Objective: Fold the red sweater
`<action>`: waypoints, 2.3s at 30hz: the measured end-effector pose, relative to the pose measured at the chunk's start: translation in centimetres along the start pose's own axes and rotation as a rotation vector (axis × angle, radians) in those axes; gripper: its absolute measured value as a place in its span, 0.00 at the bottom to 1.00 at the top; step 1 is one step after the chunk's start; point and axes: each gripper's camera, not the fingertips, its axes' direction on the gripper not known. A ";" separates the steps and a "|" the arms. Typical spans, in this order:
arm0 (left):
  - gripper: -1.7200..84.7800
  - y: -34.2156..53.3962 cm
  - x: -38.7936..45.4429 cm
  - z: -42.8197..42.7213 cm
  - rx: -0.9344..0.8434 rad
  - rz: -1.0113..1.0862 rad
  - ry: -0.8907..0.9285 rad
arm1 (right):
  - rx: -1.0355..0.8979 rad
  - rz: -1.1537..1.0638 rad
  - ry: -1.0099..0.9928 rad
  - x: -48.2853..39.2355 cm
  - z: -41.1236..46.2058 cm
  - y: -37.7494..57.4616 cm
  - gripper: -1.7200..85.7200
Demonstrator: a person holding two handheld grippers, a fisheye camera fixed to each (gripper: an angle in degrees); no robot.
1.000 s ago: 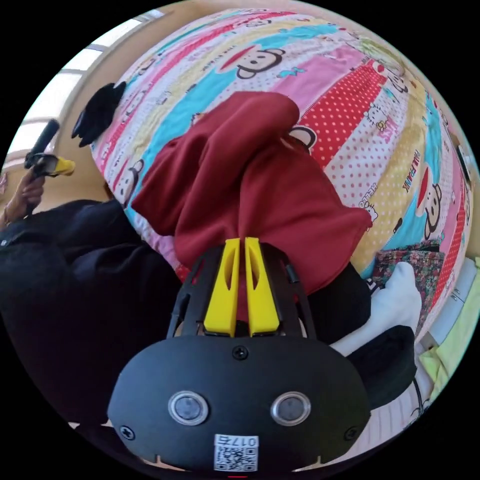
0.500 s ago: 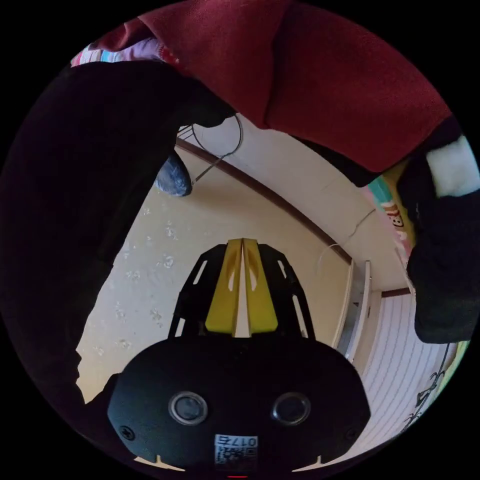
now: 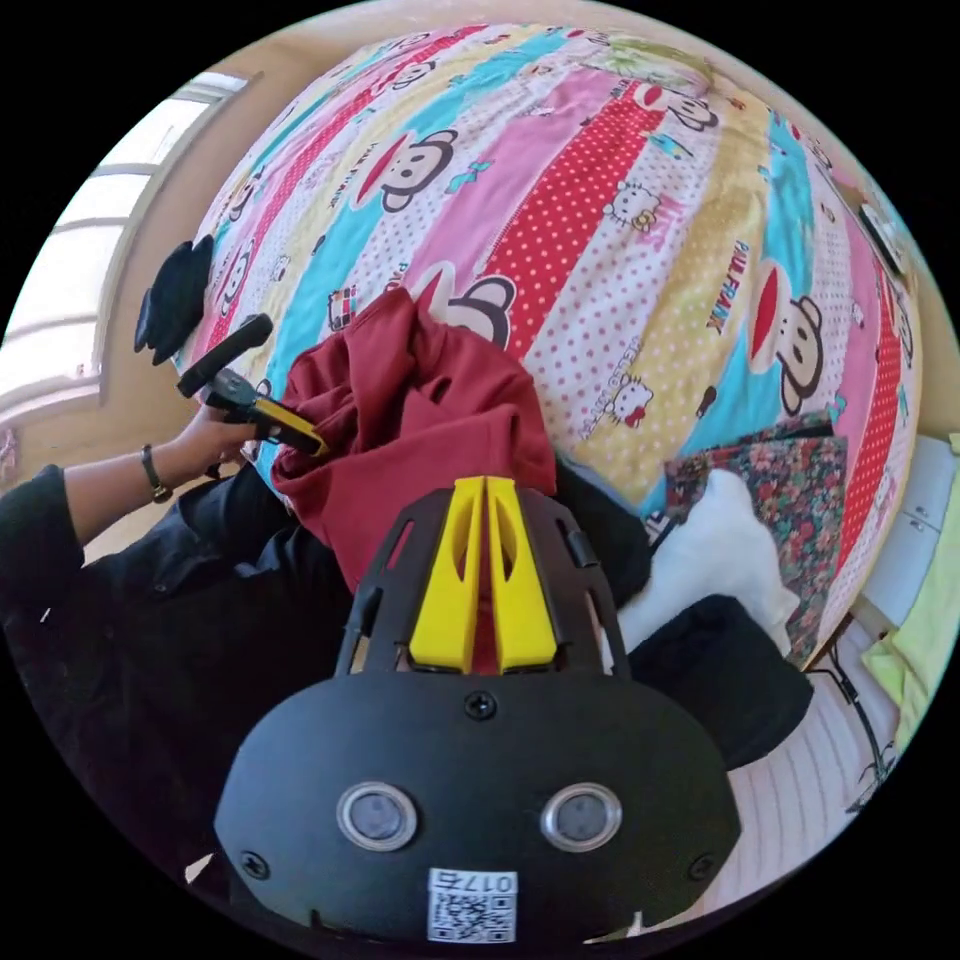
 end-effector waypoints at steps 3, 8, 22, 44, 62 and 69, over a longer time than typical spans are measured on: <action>0.04 4.7 -1.0 1.7 -0.121 0.050 0.007 | 0.036 -0.051 0.065 -0.1 1.6 -5.5 0.07; 0.05 14.7 -8.8 0.6 0.076 -0.270 0.233 | -0.085 -0.074 0.053 0.9 8.3 -11.6 0.12; 0.14 12.6 -11.7 -1.6 0.410 -0.373 0.190 | -0.299 0.093 0.000 0.9 14.1 -8.6 0.13; 0.05 36.7 6.1 -8.9 0.872 0.190 0.105 | 0.917 0.252 -0.450 -11.6 -9.1 28.6 0.05; 0.05 63.6 13.2 -18.4 1.429 0.616 0.010 | 1.662 -0.085 -0.492 -28.0 -18.4 41.1 0.05; 0.04 67.4 12.2 -15.9 1.359 0.659 0.013 | 1.663 -0.130 -0.563 -30.6 -15.1 44.6 0.05</action>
